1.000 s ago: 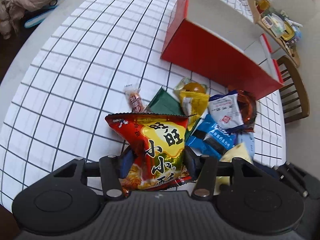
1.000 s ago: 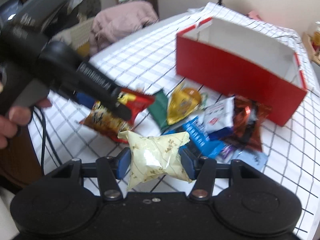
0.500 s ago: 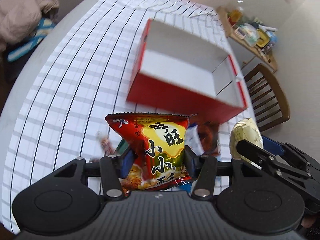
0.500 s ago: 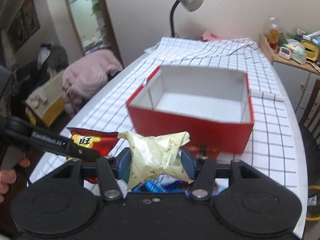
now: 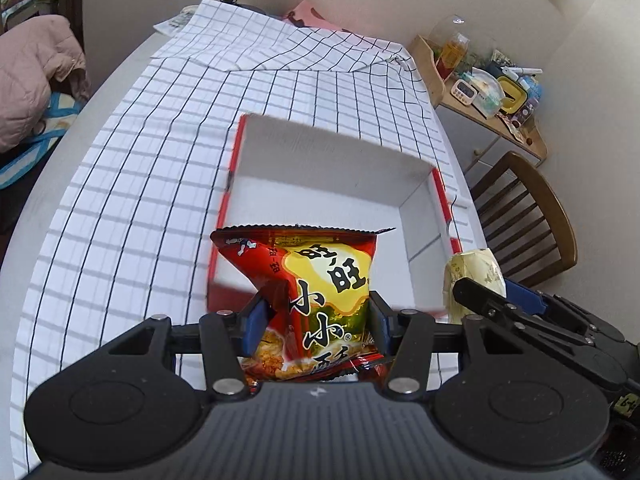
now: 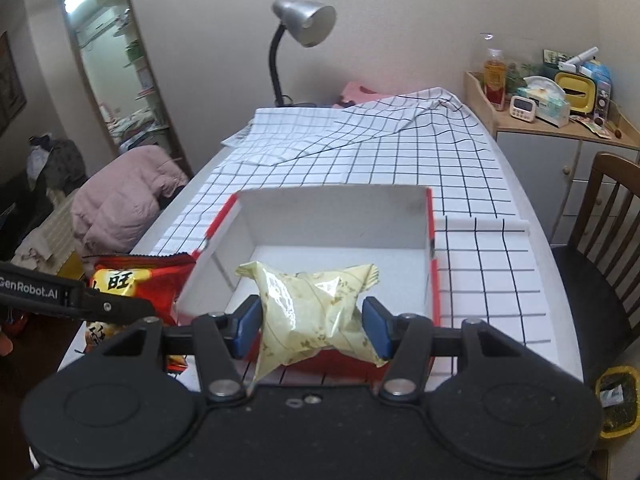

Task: Organize snacks
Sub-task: 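Carry both snacks over the red box and open both grippers to drop them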

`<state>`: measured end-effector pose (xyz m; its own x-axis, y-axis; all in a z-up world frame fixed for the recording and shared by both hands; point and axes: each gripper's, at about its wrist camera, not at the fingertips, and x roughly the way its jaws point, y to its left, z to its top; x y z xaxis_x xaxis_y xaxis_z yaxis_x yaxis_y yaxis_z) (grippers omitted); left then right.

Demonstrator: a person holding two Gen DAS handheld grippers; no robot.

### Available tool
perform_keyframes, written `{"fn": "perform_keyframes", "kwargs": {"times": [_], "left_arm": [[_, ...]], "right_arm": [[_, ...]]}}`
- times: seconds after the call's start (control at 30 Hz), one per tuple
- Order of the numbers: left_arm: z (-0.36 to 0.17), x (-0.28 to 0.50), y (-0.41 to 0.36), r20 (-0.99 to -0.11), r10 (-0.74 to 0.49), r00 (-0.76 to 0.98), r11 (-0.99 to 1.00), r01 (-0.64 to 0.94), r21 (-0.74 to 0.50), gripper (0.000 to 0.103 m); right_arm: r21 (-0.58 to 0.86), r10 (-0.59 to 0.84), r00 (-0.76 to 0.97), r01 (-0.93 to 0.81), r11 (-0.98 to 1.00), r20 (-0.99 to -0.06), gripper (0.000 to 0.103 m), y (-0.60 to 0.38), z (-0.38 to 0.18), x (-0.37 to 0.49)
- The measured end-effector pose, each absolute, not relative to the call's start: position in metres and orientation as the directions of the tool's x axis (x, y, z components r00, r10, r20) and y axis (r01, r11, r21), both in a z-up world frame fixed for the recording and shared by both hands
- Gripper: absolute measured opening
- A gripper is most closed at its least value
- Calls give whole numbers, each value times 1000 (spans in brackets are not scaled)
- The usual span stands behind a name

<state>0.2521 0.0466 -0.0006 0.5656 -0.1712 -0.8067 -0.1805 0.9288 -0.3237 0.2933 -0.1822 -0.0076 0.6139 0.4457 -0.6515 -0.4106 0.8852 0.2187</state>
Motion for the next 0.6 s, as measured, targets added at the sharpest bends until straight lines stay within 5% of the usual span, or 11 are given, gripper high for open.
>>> {"fn": "perform_keyframes", "kwargs": {"times": [0.6], "left_arm": [[-51, 347, 37, -864, -99, 494, 965, -166, -205, 51]], "right_arm": [[164, 357, 529, -377, 912, -770, 55, -163, -56, 365]]}}
